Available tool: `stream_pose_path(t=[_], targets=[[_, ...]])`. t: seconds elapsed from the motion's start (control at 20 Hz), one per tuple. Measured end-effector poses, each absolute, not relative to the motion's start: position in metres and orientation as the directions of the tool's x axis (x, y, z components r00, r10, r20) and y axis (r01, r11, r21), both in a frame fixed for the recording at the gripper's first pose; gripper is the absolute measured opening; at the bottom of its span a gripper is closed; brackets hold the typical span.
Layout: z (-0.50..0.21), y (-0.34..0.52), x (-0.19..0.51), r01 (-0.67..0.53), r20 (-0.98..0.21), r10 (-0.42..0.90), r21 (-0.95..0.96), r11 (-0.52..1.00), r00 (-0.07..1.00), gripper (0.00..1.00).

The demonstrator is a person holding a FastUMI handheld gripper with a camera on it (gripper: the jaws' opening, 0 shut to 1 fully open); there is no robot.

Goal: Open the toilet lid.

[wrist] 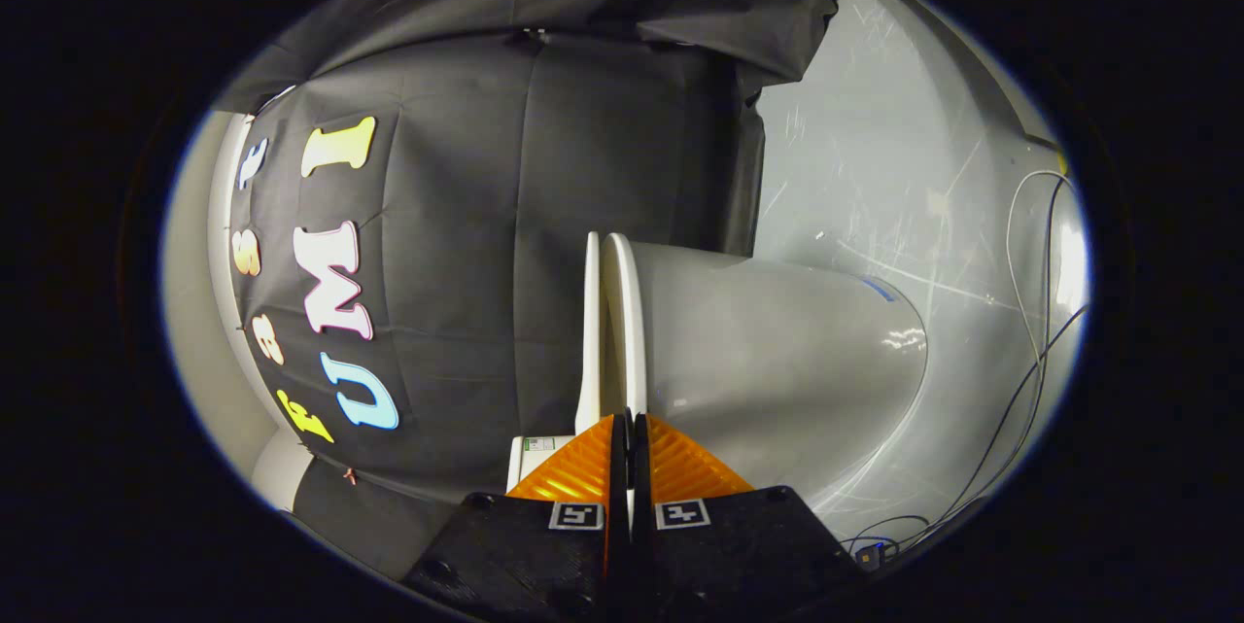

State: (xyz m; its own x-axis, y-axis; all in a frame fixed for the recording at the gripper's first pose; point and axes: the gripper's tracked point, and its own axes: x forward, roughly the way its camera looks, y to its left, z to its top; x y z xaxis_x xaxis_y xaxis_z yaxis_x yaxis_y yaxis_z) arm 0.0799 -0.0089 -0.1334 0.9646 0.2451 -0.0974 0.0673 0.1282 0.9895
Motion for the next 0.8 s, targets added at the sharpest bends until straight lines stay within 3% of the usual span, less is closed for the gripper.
stream_pose_path(t=[0.8], targets=[[-0.118,-0.011,0.080,0.097,-0.156,0.237,0.965,0.244,0.959,0.05]])
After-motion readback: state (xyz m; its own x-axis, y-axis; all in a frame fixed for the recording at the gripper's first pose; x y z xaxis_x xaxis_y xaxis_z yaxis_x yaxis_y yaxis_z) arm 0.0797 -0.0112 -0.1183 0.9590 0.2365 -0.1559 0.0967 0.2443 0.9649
